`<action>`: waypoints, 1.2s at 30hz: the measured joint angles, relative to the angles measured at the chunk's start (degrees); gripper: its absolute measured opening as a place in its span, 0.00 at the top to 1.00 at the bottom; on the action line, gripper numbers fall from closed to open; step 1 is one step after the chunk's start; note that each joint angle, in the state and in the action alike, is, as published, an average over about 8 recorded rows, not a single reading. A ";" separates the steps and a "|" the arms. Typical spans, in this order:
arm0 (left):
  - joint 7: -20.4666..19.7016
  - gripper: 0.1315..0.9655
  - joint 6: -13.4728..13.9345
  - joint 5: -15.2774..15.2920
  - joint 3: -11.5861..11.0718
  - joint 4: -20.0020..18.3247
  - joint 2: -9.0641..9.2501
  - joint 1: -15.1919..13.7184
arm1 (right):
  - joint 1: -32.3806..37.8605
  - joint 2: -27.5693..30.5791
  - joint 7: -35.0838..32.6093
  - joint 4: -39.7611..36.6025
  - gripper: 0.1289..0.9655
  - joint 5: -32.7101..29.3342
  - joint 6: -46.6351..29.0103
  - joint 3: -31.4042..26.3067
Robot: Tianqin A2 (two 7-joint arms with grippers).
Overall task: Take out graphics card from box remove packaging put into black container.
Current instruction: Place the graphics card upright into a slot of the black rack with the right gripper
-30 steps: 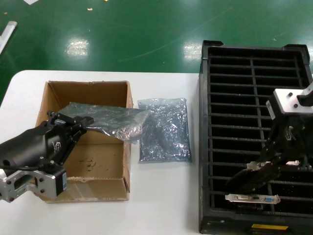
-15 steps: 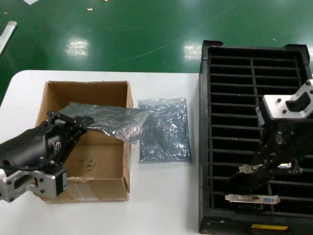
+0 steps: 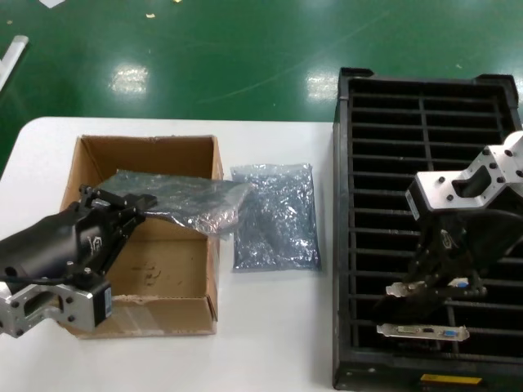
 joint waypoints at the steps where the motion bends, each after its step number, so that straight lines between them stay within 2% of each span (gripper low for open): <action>1: 0.00 0.99 0.00 0.00 0.00 0.00 0.00 0.00 | -0.15 -0.33 -0.20 -0.44 0.93 -0.19 0.00 0.09; 15: 0.00 0.99 0.00 0.00 0.00 0.00 0.00 0.00 | -1.55 -3.72 -2.39 -5.58 0.91 -1.41 0.00 1.14; 24: 0.00 0.99 0.00 0.00 0.00 0.00 0.00 0.00 | -0.99 -3.52 -2.68 -5.76 0.81 -0.47 -0.01 1.35; 29: 0.00 0.99 0.00 0.00 0.00 0.00 0.00 0.00 | -0.45 -2.05 -1.94 -4.04 0.70 0.91 0.00 1.63; 32: 0.00 0.99 0.00 0.00 0.00 0.00 0.00 0.00 | -1.06 -0.78 -1.33 -2.79 0.63 1.49 0.55 3.25; 36: 0.00 0.99 0.00 0.00 0.00 0.00 0.00 0.00 | -3.87 1.31 -0.21 -1.06 0.63 2.23 3.53 8.02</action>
